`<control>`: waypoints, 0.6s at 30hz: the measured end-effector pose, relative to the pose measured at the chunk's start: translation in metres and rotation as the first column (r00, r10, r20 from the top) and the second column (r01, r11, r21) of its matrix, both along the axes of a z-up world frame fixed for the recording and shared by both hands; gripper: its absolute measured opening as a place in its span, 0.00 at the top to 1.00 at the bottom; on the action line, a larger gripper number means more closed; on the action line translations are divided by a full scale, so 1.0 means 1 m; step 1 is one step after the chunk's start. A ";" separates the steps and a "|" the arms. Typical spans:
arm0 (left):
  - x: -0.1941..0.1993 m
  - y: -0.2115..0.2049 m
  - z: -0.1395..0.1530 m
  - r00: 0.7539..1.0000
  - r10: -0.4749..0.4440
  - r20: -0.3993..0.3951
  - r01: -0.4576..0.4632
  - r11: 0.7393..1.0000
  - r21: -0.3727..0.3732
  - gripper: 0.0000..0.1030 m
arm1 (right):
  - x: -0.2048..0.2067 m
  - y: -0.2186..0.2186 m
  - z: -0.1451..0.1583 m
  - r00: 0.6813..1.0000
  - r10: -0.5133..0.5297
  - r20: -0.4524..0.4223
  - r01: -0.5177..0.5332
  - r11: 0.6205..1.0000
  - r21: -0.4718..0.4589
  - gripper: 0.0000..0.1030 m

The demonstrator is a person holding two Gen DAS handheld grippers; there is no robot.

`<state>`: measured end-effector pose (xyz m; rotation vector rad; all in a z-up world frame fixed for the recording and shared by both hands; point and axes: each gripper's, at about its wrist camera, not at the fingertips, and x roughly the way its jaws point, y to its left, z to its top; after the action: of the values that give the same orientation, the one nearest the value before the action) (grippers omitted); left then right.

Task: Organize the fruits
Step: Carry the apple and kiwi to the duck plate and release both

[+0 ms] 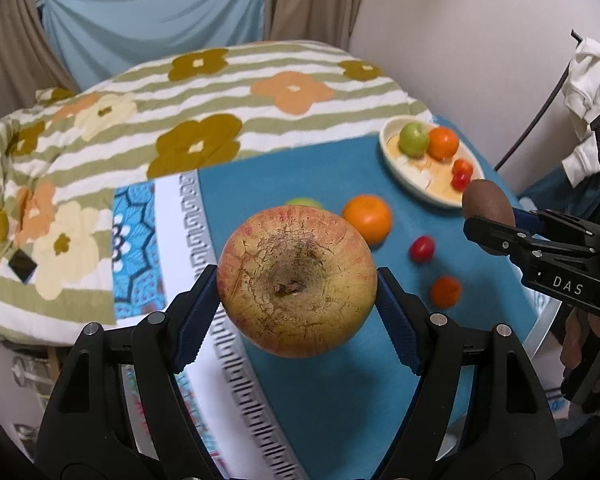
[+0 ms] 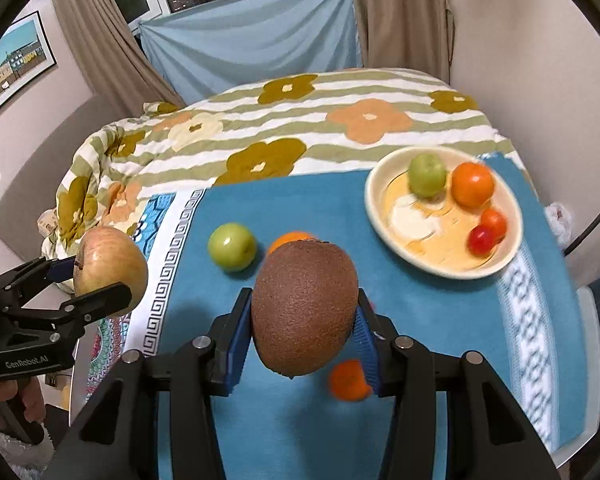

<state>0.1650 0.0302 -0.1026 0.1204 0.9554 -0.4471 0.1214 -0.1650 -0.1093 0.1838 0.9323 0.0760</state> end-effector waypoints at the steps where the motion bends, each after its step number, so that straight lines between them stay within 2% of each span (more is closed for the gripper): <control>1: 0.001 -0.007 0.002 1.000 0.005 0.003 -0.005 1.000 0.000 0.21 | 0.002 -0.011 0.003 1.000 0.006 0.003 -0.006 1.000 -0.001 0.58; 10: 0.014 -0.090 0.008 0.999 0.036 -0.007 -0.037 0.999 -0.036 0.21 | 0.017 -0.083 0.009 0.999 0.045 -0.001 -0.045 0.999 0.006 0.58; 18: 0.036 -0.159 -0.007 0.999 0.047 -0.018 -0.047 0.998 -0.032 0.21 | 0.037 -0.138 -0.002 0.996 0.086 -0.011 -0.086 0.996 0.017 0.58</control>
<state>0.2010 -0.1290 -0.1100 0.0648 0.9658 -0.4204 0.1588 -0.3033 -0.1108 0.1596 0.9518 0.1621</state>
